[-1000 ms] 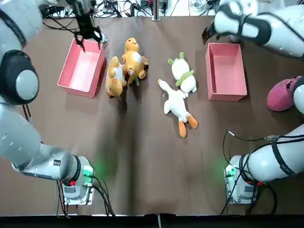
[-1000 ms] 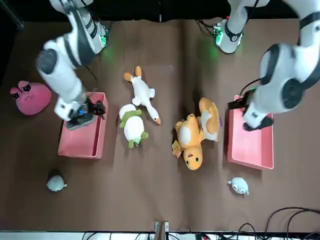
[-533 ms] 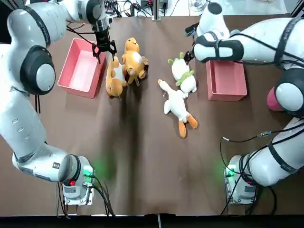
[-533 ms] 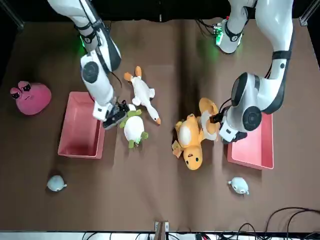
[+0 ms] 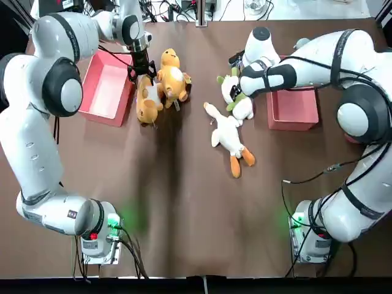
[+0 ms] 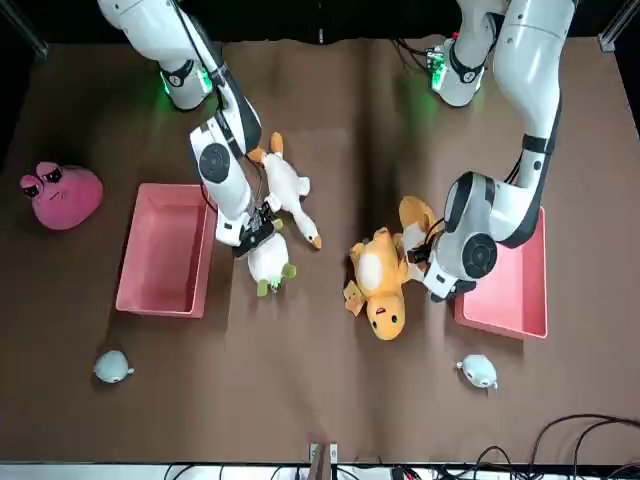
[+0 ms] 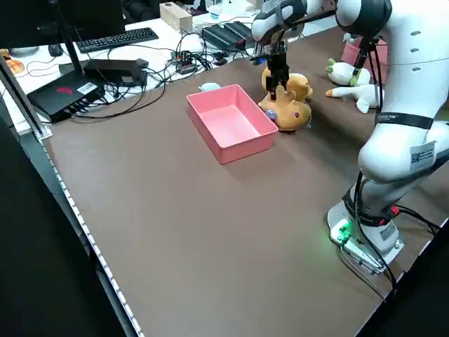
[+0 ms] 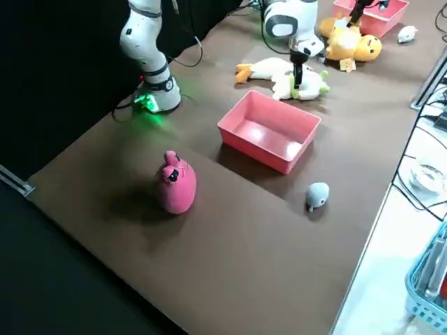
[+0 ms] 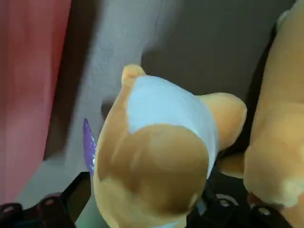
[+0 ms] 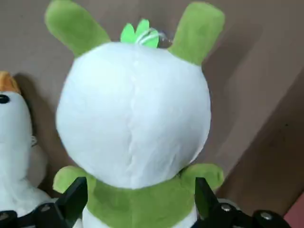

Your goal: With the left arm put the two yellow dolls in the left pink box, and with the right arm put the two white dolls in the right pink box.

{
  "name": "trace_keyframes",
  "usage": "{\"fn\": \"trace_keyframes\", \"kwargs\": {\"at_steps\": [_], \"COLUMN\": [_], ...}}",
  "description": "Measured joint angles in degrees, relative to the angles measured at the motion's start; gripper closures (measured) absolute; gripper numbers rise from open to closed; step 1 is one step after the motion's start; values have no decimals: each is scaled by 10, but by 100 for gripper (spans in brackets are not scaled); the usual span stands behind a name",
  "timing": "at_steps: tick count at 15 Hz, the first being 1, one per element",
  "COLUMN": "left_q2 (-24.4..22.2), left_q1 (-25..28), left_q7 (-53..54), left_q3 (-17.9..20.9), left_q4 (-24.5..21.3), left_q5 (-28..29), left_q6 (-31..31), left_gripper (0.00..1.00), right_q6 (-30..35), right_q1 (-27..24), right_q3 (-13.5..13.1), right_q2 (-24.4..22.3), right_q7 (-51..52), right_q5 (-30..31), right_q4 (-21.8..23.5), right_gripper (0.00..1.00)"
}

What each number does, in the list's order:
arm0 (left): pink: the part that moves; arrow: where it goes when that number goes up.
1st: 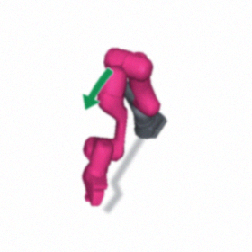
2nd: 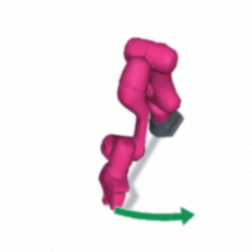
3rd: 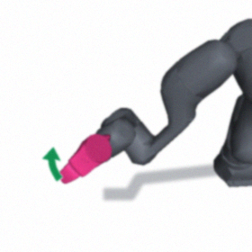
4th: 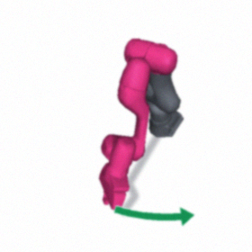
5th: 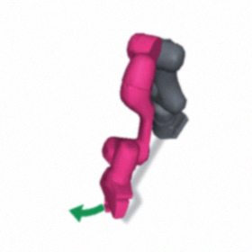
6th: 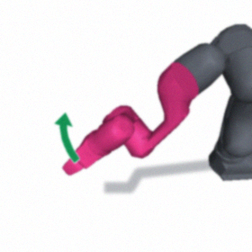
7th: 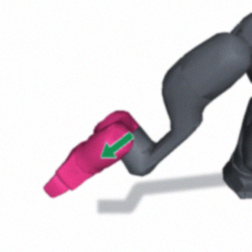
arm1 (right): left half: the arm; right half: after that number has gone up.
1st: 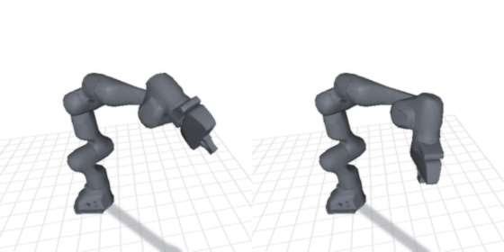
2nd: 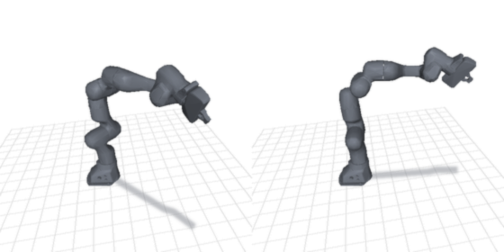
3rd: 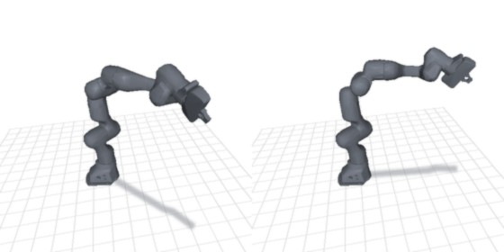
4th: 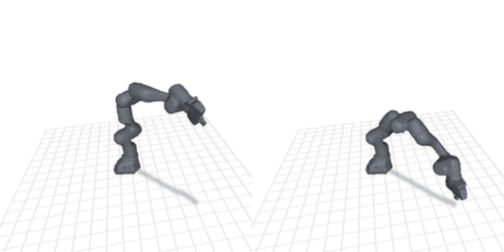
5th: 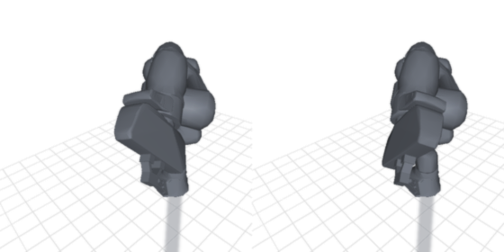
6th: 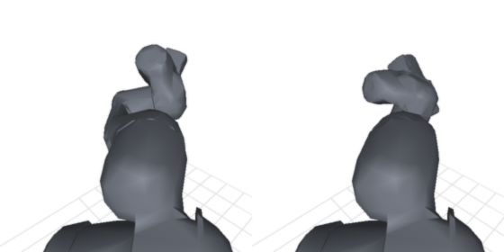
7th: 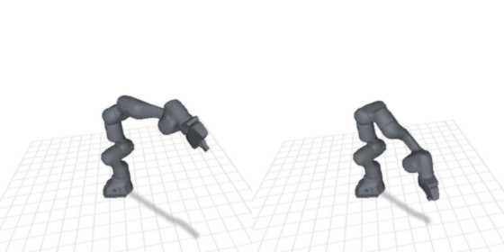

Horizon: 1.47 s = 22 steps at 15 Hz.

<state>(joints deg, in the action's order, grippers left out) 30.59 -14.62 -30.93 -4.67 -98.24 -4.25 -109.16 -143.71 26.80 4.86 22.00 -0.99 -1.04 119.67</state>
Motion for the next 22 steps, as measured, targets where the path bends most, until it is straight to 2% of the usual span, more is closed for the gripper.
{"fn": "trace_keyframes", "kwargs": {"at_steps": [3,4,5,6,8,13,15,16,22], "left_q2": [7,8,8,8,8,8,7,2,-55], "left_q1": [0,0,0,0,0,1,1,6,35], "left_q7": [0,1,2,4,5,9,9,9,36], "left_q3": [0,0,0,0,0,0,1,3,11], "left_q4": [2,2,3,4,7,24,47,70,111], "left_q5": [0,0,0,0,0,0,0,0,9], "left_q6": [-8,-9,-9,-9,-9,3,38,82,229], "left_gripper": [5,10,20,30,48,81,83,88,88], "right_q6": [-2,-6,-16,-29,-45,-45,-37,-2,187], "right_q1": [0,0,1,1,1,0,-3,-17,-142], "right_q3": [-2,-1,-1,-1,-1,-3,-4,-7,-10], "right_q2": [12,15,18,21,23,18,7,-18,-167], "right_q7": [1,2,2,2,2,2,7,39,290], "right_q5": [0,0,0,0,0,0,0,0,-1], "right_q4": [1,2,3,7,12,13,12,9,10], "right_gripper": [0,1,1,8,28,71,85,86,86]}}
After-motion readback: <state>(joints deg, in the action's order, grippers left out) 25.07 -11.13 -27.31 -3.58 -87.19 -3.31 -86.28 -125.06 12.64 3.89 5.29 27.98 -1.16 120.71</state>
